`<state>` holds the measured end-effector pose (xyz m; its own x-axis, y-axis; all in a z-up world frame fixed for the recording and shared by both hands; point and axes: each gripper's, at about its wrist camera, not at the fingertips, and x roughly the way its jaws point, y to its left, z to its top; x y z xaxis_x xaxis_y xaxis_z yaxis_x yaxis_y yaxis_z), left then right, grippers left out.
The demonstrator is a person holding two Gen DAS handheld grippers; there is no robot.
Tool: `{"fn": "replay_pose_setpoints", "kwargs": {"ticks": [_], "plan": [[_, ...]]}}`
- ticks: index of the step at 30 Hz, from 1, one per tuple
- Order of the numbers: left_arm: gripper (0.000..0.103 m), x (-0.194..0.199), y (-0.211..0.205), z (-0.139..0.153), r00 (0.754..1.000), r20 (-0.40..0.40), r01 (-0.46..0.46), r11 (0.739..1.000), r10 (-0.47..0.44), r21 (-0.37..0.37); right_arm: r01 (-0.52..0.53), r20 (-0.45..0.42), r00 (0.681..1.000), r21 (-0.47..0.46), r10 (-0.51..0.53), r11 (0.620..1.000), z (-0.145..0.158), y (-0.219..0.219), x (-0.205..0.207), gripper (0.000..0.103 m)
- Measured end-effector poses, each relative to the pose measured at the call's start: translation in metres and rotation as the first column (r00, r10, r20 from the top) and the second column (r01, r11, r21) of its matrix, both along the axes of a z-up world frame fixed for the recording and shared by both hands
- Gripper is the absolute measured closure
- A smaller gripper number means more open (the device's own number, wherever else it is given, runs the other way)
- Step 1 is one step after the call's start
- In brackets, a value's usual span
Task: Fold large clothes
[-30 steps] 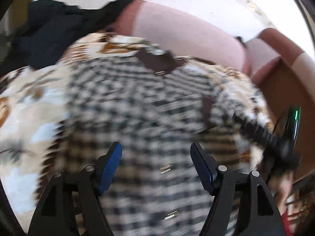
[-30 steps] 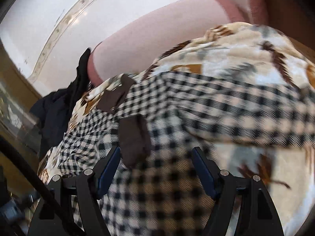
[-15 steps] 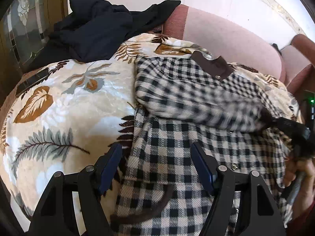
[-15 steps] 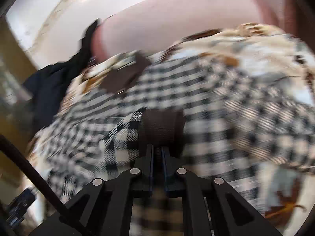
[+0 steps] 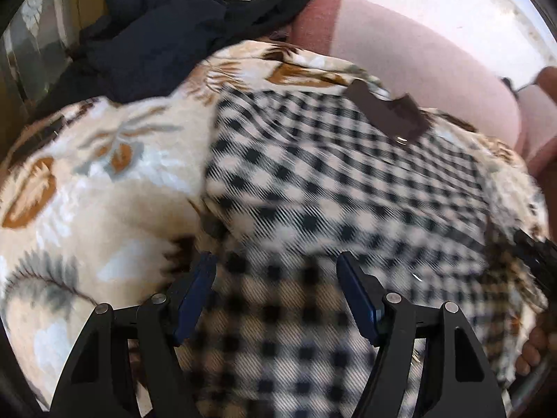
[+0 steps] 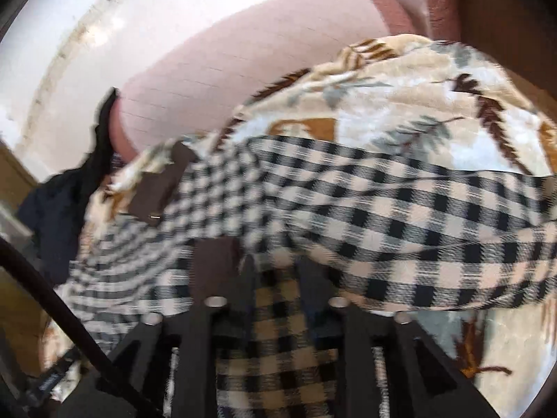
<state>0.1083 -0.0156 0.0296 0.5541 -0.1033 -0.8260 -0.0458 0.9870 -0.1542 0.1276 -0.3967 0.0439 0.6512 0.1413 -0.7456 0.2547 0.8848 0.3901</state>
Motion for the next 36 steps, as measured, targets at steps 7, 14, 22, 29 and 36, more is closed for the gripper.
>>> {"fn": "replay_pose_setpoints", "kwargs": {"ticks": [7, 14, 22, 29, 36], "plan": [[0.032, -0.072, 0.002, -0.001, 0.997, -0.030, 0.073, 0.995, -0.075, -0.062, -0.130, -0.073, 0.989, 0.028, 0.132, 0.991, -0.035, 0.038, 0.018, 0.046], [0.032, -0.113, 0.016, -0.009, 0.998, -0.035, 0.046, 0.999, -0.046, -0.010, -0.120, -0.049, 0.992, -0.059, 0.118, 0.991, -0.020, 0.049, 0.018, 0.096], [0.032, -0.137, 0.009, -0.016, 0.999, -0.013, 0.053, 0.995, -0.052, 0.084, 0.028, -0.127, 0.991, -0.173, -0.051, 0.985, -0.026, 0.020, 0.008, 0.085], [0.032, -0.165, 0.004, -0.003, 0.997, 0.012, 0.074, 0.997, -0.074, 0.001, 0.118, -0.113, 0.984, -0.147, -0.135, 0.982, -0.017, -0.042, -0.043, 0.075], [0.032, -0.178, -0.005, -0.001, 0.994, 0.026, 0.104, 0.994, -0.103, -0.029, 0.360, -0.132, 0.921, -0.073, -0.367, 0.930, -0.022, -0.157, -0.140, 0.075]]}}
